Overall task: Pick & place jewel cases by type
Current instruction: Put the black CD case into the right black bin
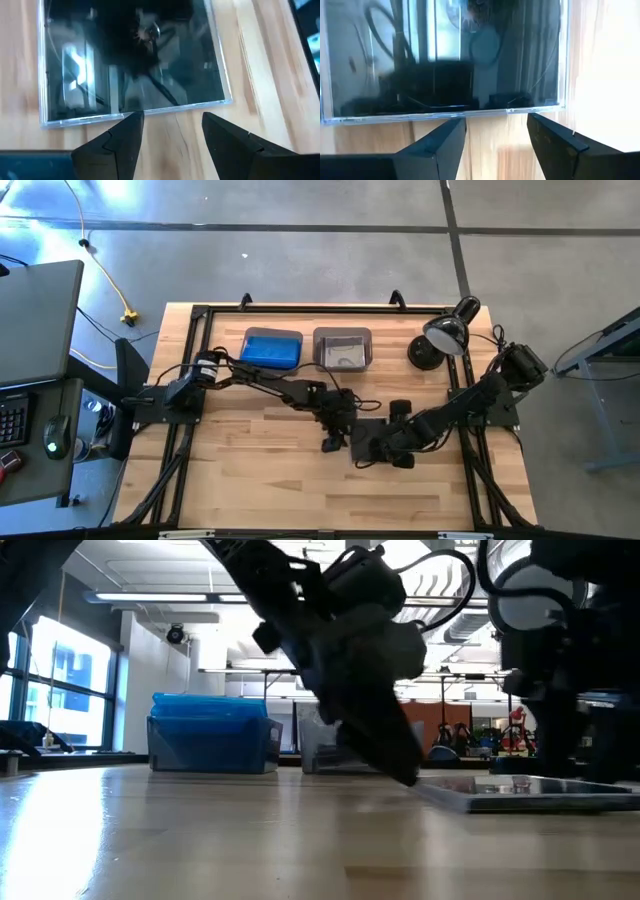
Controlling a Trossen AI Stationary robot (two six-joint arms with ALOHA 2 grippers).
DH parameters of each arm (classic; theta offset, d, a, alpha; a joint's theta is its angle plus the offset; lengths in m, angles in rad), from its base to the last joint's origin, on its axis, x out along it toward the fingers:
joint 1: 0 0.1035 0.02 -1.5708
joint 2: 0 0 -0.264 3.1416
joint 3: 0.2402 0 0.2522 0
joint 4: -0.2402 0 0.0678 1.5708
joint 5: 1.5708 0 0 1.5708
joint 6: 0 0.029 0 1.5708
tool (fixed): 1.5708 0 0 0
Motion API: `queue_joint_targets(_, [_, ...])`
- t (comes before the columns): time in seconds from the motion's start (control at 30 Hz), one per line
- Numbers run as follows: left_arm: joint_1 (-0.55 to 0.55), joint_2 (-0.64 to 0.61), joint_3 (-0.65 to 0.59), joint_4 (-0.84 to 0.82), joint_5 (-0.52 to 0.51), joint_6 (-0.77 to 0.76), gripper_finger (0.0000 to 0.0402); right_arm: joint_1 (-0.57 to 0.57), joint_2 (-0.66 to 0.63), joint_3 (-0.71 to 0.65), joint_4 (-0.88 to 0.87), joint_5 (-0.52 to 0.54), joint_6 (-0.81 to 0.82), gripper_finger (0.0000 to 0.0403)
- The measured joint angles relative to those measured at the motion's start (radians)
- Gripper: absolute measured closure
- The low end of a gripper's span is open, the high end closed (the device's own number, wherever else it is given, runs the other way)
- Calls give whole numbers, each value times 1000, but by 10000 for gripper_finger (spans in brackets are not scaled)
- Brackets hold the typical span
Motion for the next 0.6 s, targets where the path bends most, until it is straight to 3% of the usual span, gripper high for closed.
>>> queue_joint_targets(0.33, [-8,-41,5,-355,4,5,196,-3,0,3,286,58,-129,190])
queue_joint_targets(0.6, [-32,-39,5,-375,10,53,196,-1,-2,6,243,87,-233,190])
